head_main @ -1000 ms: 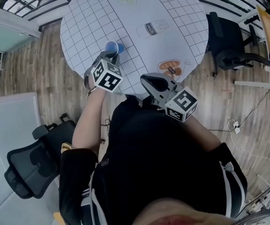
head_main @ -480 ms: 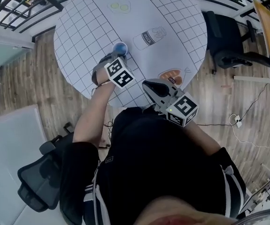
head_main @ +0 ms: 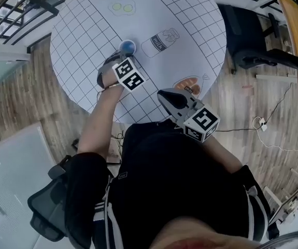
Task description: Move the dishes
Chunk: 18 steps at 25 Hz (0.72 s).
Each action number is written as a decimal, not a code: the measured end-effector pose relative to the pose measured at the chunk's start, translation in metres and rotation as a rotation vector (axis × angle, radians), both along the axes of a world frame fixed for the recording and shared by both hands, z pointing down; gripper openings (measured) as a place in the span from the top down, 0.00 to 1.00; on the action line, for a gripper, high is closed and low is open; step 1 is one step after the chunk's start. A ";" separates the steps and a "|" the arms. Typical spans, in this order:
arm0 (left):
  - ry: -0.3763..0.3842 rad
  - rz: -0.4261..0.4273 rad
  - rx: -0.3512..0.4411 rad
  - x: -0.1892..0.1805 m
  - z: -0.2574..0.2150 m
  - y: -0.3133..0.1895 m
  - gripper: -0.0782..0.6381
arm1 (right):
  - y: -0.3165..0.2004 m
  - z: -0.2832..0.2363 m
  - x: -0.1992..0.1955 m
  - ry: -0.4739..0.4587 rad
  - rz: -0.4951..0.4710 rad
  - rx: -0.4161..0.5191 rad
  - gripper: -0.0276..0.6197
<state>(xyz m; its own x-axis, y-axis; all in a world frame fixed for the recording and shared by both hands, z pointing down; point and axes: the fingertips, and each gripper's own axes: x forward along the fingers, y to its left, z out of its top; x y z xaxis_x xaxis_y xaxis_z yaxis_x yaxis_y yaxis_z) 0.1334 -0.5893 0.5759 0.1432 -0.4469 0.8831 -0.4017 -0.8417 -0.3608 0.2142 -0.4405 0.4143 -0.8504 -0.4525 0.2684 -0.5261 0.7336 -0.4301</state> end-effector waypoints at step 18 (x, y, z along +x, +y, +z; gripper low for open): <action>-0.068 0.132 -0.001 0.019 0.025 -0.030 0.87 | 0.005 0.016 0.012 0.007 0.059 -0.052 0.92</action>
<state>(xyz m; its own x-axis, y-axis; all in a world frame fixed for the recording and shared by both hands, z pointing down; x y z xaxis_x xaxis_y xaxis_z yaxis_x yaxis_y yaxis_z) 0.1521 -0.6190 0.6012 0.1408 -0.4270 0.8932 -0.2624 -0.8860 -0.3822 0.2266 -0.4357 0.4302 -0.8206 -0.4872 0.2986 -0.5710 0.6780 -0.4629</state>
